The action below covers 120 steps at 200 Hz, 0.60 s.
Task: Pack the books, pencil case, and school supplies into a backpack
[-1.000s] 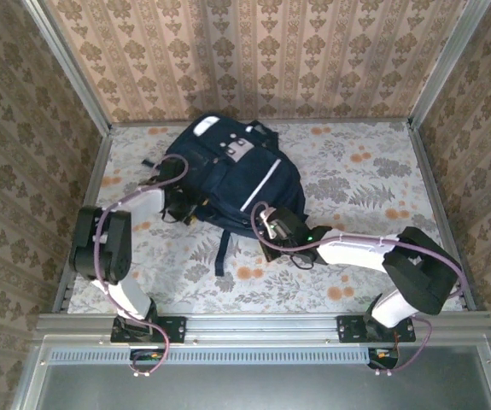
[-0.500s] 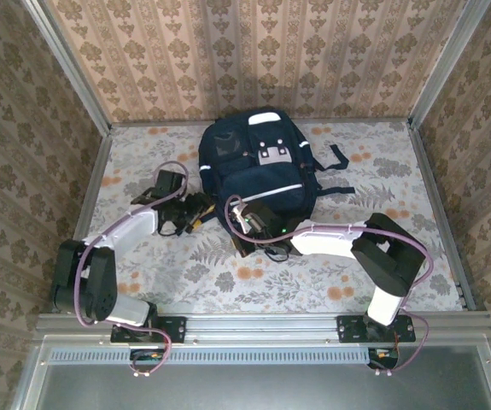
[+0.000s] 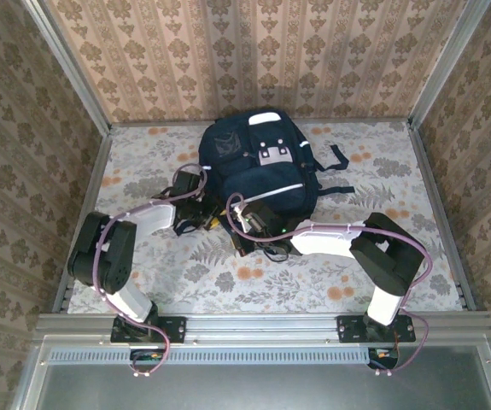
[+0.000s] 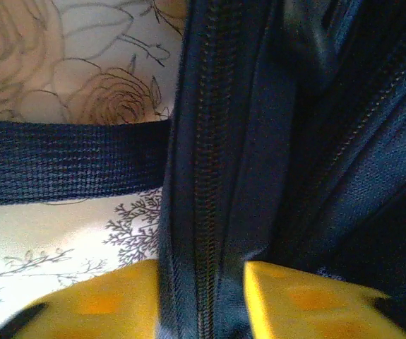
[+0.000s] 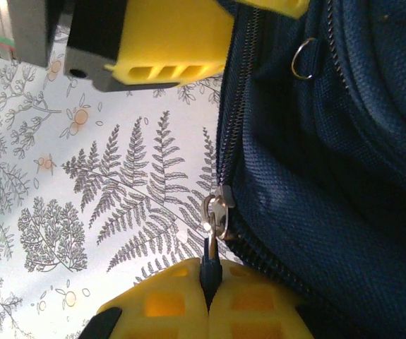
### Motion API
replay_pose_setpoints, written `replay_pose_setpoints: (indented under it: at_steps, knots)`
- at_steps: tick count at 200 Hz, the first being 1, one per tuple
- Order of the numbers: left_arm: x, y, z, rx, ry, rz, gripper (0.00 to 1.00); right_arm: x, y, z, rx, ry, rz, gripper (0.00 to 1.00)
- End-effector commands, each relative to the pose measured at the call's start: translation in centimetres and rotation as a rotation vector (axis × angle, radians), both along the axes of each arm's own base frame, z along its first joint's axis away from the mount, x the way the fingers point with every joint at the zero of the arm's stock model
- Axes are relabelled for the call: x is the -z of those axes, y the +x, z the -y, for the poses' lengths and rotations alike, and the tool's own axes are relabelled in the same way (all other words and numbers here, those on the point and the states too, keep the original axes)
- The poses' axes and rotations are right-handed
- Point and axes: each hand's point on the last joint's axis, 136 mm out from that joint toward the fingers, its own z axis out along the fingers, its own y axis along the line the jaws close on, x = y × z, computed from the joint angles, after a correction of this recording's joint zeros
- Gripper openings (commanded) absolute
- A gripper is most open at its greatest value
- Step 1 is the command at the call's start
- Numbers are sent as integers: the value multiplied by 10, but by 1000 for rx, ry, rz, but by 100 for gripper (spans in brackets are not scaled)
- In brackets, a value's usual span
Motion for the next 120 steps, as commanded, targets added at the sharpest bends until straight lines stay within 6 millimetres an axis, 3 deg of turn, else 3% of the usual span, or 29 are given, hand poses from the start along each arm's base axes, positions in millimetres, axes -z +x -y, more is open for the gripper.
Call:
replay_pose_setpoints:
  at_steps: [1, 10, 64, 120]
  knots:
    - [-9, 18, 6, -15, -19, 56, 10, -12, -2, -3, -3, 25, 12, 0]
    - [-10, 21, 0, -28, -7, 61, 0, -8, -2, 4, 11, -11, 4, 0]
    - [-26, 27, -54, -116, 94, 93, 0, 22, -12, 64, 104, -203, -66, 0]
    - [-30, 28, -71, -143, 106, 87, 0, 32, -15, 136, 265, -292, -142, 0]
